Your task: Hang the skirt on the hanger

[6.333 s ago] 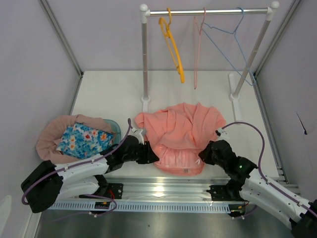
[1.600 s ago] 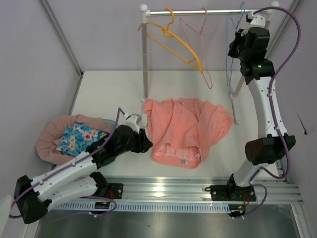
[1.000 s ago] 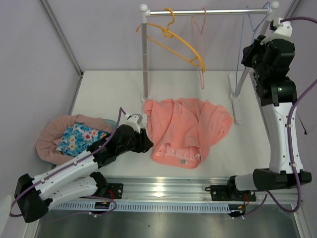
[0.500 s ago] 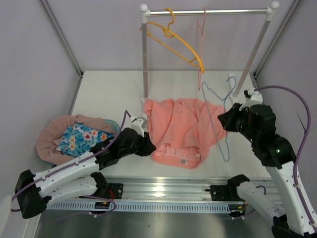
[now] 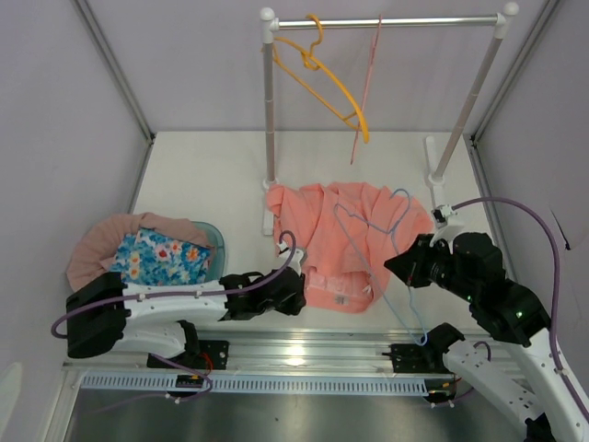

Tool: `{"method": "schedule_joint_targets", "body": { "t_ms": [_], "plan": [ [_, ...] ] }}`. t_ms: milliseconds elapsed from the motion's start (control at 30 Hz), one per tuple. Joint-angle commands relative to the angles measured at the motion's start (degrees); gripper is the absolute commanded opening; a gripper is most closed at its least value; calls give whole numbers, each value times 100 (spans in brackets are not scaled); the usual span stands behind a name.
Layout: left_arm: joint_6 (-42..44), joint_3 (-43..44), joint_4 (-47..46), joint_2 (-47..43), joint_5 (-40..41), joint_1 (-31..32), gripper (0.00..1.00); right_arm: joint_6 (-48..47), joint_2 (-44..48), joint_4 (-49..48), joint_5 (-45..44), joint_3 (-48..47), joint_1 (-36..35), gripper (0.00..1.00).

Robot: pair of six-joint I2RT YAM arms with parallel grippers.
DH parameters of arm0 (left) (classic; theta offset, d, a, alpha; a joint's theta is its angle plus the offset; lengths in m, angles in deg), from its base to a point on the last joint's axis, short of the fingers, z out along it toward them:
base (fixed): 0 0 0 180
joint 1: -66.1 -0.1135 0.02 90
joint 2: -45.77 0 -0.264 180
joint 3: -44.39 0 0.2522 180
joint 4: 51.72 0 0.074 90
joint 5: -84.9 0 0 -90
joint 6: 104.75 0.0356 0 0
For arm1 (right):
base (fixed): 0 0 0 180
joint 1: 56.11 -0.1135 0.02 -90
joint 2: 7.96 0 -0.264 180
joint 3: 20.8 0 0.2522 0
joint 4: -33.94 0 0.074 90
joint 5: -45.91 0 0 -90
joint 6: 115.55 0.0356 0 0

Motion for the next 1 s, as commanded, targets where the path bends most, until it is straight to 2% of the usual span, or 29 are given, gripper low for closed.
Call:
{"method": "schedule_joint_targets", "body": {
  "t_ms": [0,167,500,967],
  "plan": [
    [-299,338,-324,327,612,40,32,61,124,16,312,72,-38,0],
    [-150,768,-209,1021,920,31,34,-36,168,95,365,108,-38,0],
    [114,1191,-87,1584,1043,-101,35,-115,300,192,304,248,-38,0],
    [149,1305,80,1857,1079,-162,35,-203,239,122,295,363,-46,0]
  ]
}}
